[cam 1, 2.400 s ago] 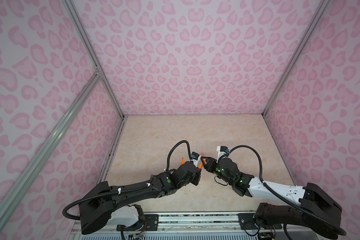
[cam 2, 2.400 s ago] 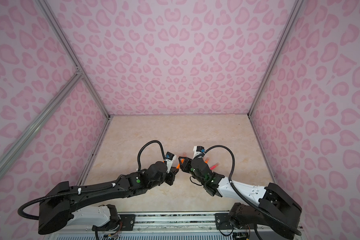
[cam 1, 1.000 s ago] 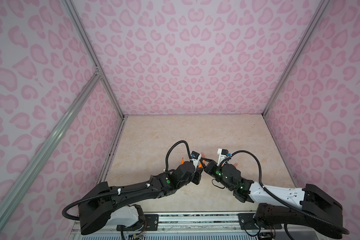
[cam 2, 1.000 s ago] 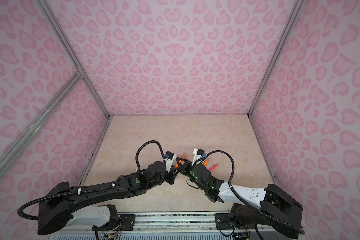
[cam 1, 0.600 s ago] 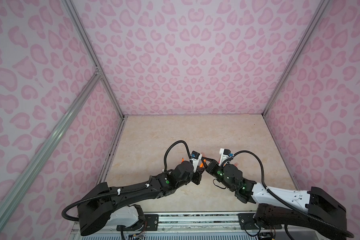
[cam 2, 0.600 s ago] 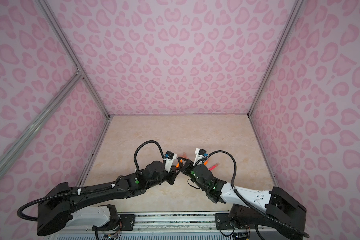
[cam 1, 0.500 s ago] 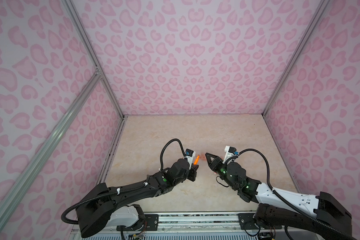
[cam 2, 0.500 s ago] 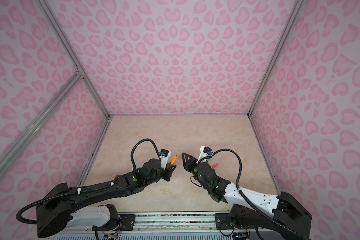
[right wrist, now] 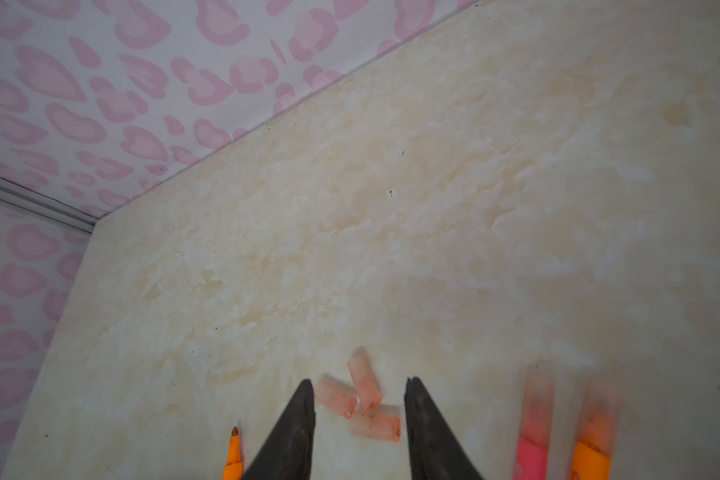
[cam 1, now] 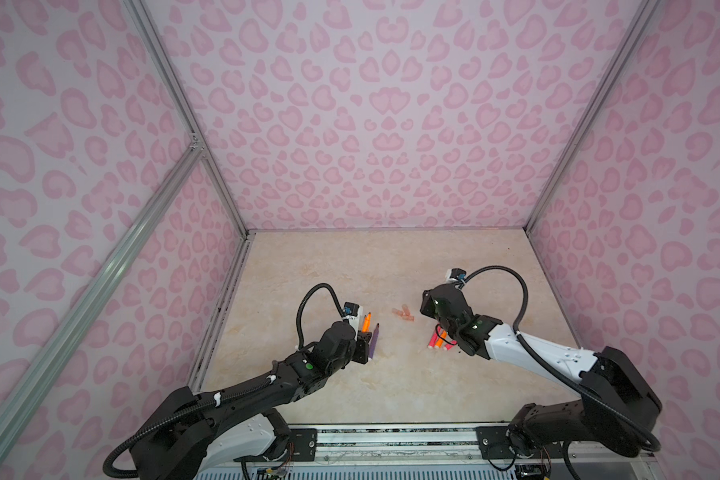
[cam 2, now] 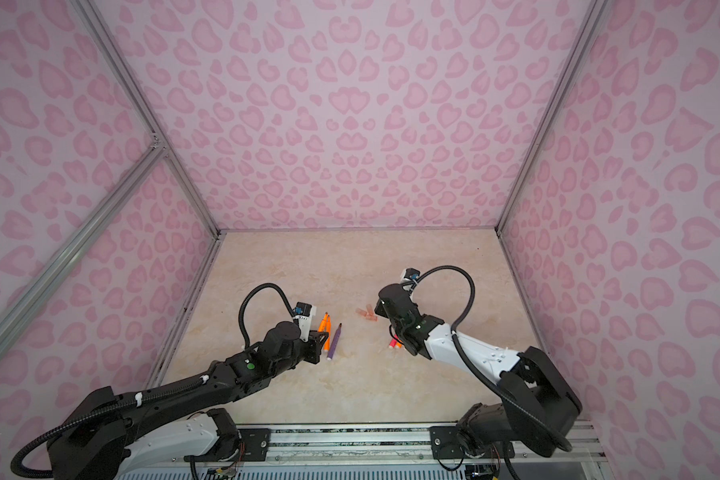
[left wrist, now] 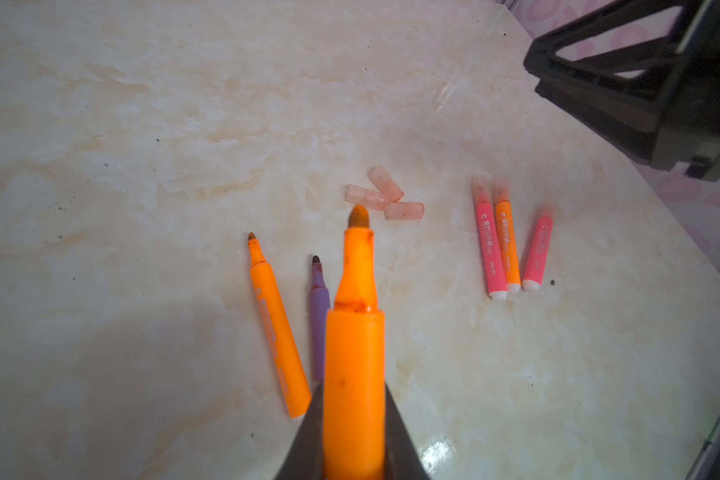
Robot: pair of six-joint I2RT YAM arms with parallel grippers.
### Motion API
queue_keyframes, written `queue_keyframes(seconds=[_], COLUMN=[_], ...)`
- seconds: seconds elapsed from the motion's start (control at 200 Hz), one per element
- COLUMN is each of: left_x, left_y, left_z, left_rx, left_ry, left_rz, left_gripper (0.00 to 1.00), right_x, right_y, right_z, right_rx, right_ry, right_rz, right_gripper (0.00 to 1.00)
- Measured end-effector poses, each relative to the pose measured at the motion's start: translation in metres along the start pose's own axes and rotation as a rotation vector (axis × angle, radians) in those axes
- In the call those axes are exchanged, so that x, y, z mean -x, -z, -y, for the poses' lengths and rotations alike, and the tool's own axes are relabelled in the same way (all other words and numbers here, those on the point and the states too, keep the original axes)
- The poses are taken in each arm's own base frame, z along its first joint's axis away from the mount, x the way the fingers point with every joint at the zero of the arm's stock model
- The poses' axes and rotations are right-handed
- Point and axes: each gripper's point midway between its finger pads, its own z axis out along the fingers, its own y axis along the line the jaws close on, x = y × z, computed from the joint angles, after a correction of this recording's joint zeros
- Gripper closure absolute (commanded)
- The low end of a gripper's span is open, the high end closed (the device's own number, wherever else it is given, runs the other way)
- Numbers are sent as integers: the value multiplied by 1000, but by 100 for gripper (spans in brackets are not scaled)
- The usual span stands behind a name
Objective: Insert the pens into the pen caps
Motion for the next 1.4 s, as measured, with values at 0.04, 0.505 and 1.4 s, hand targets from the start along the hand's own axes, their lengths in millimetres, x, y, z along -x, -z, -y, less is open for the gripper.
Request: queue_keyframes(seconds=[0.04, 0.505, 1.4], left_x=[-1, 1, 3], left_y=[1, 7, 10], left_z=[-1, -10, -10], left_rx=[1, 26, 20], left_ry=[1, 13, 16], left_rz=[1, 13, 26], left_gripper=[97, 97, 97], right_x=[-5, -66, -109], right_y=[-12, -71, -84], right_z=[-9, -44, -30], right_rx=[1, -22, -95], right_ry=[47, 388, 502], right_rz=[-36, -281, -386], right_gripper=[66, 68, 71])
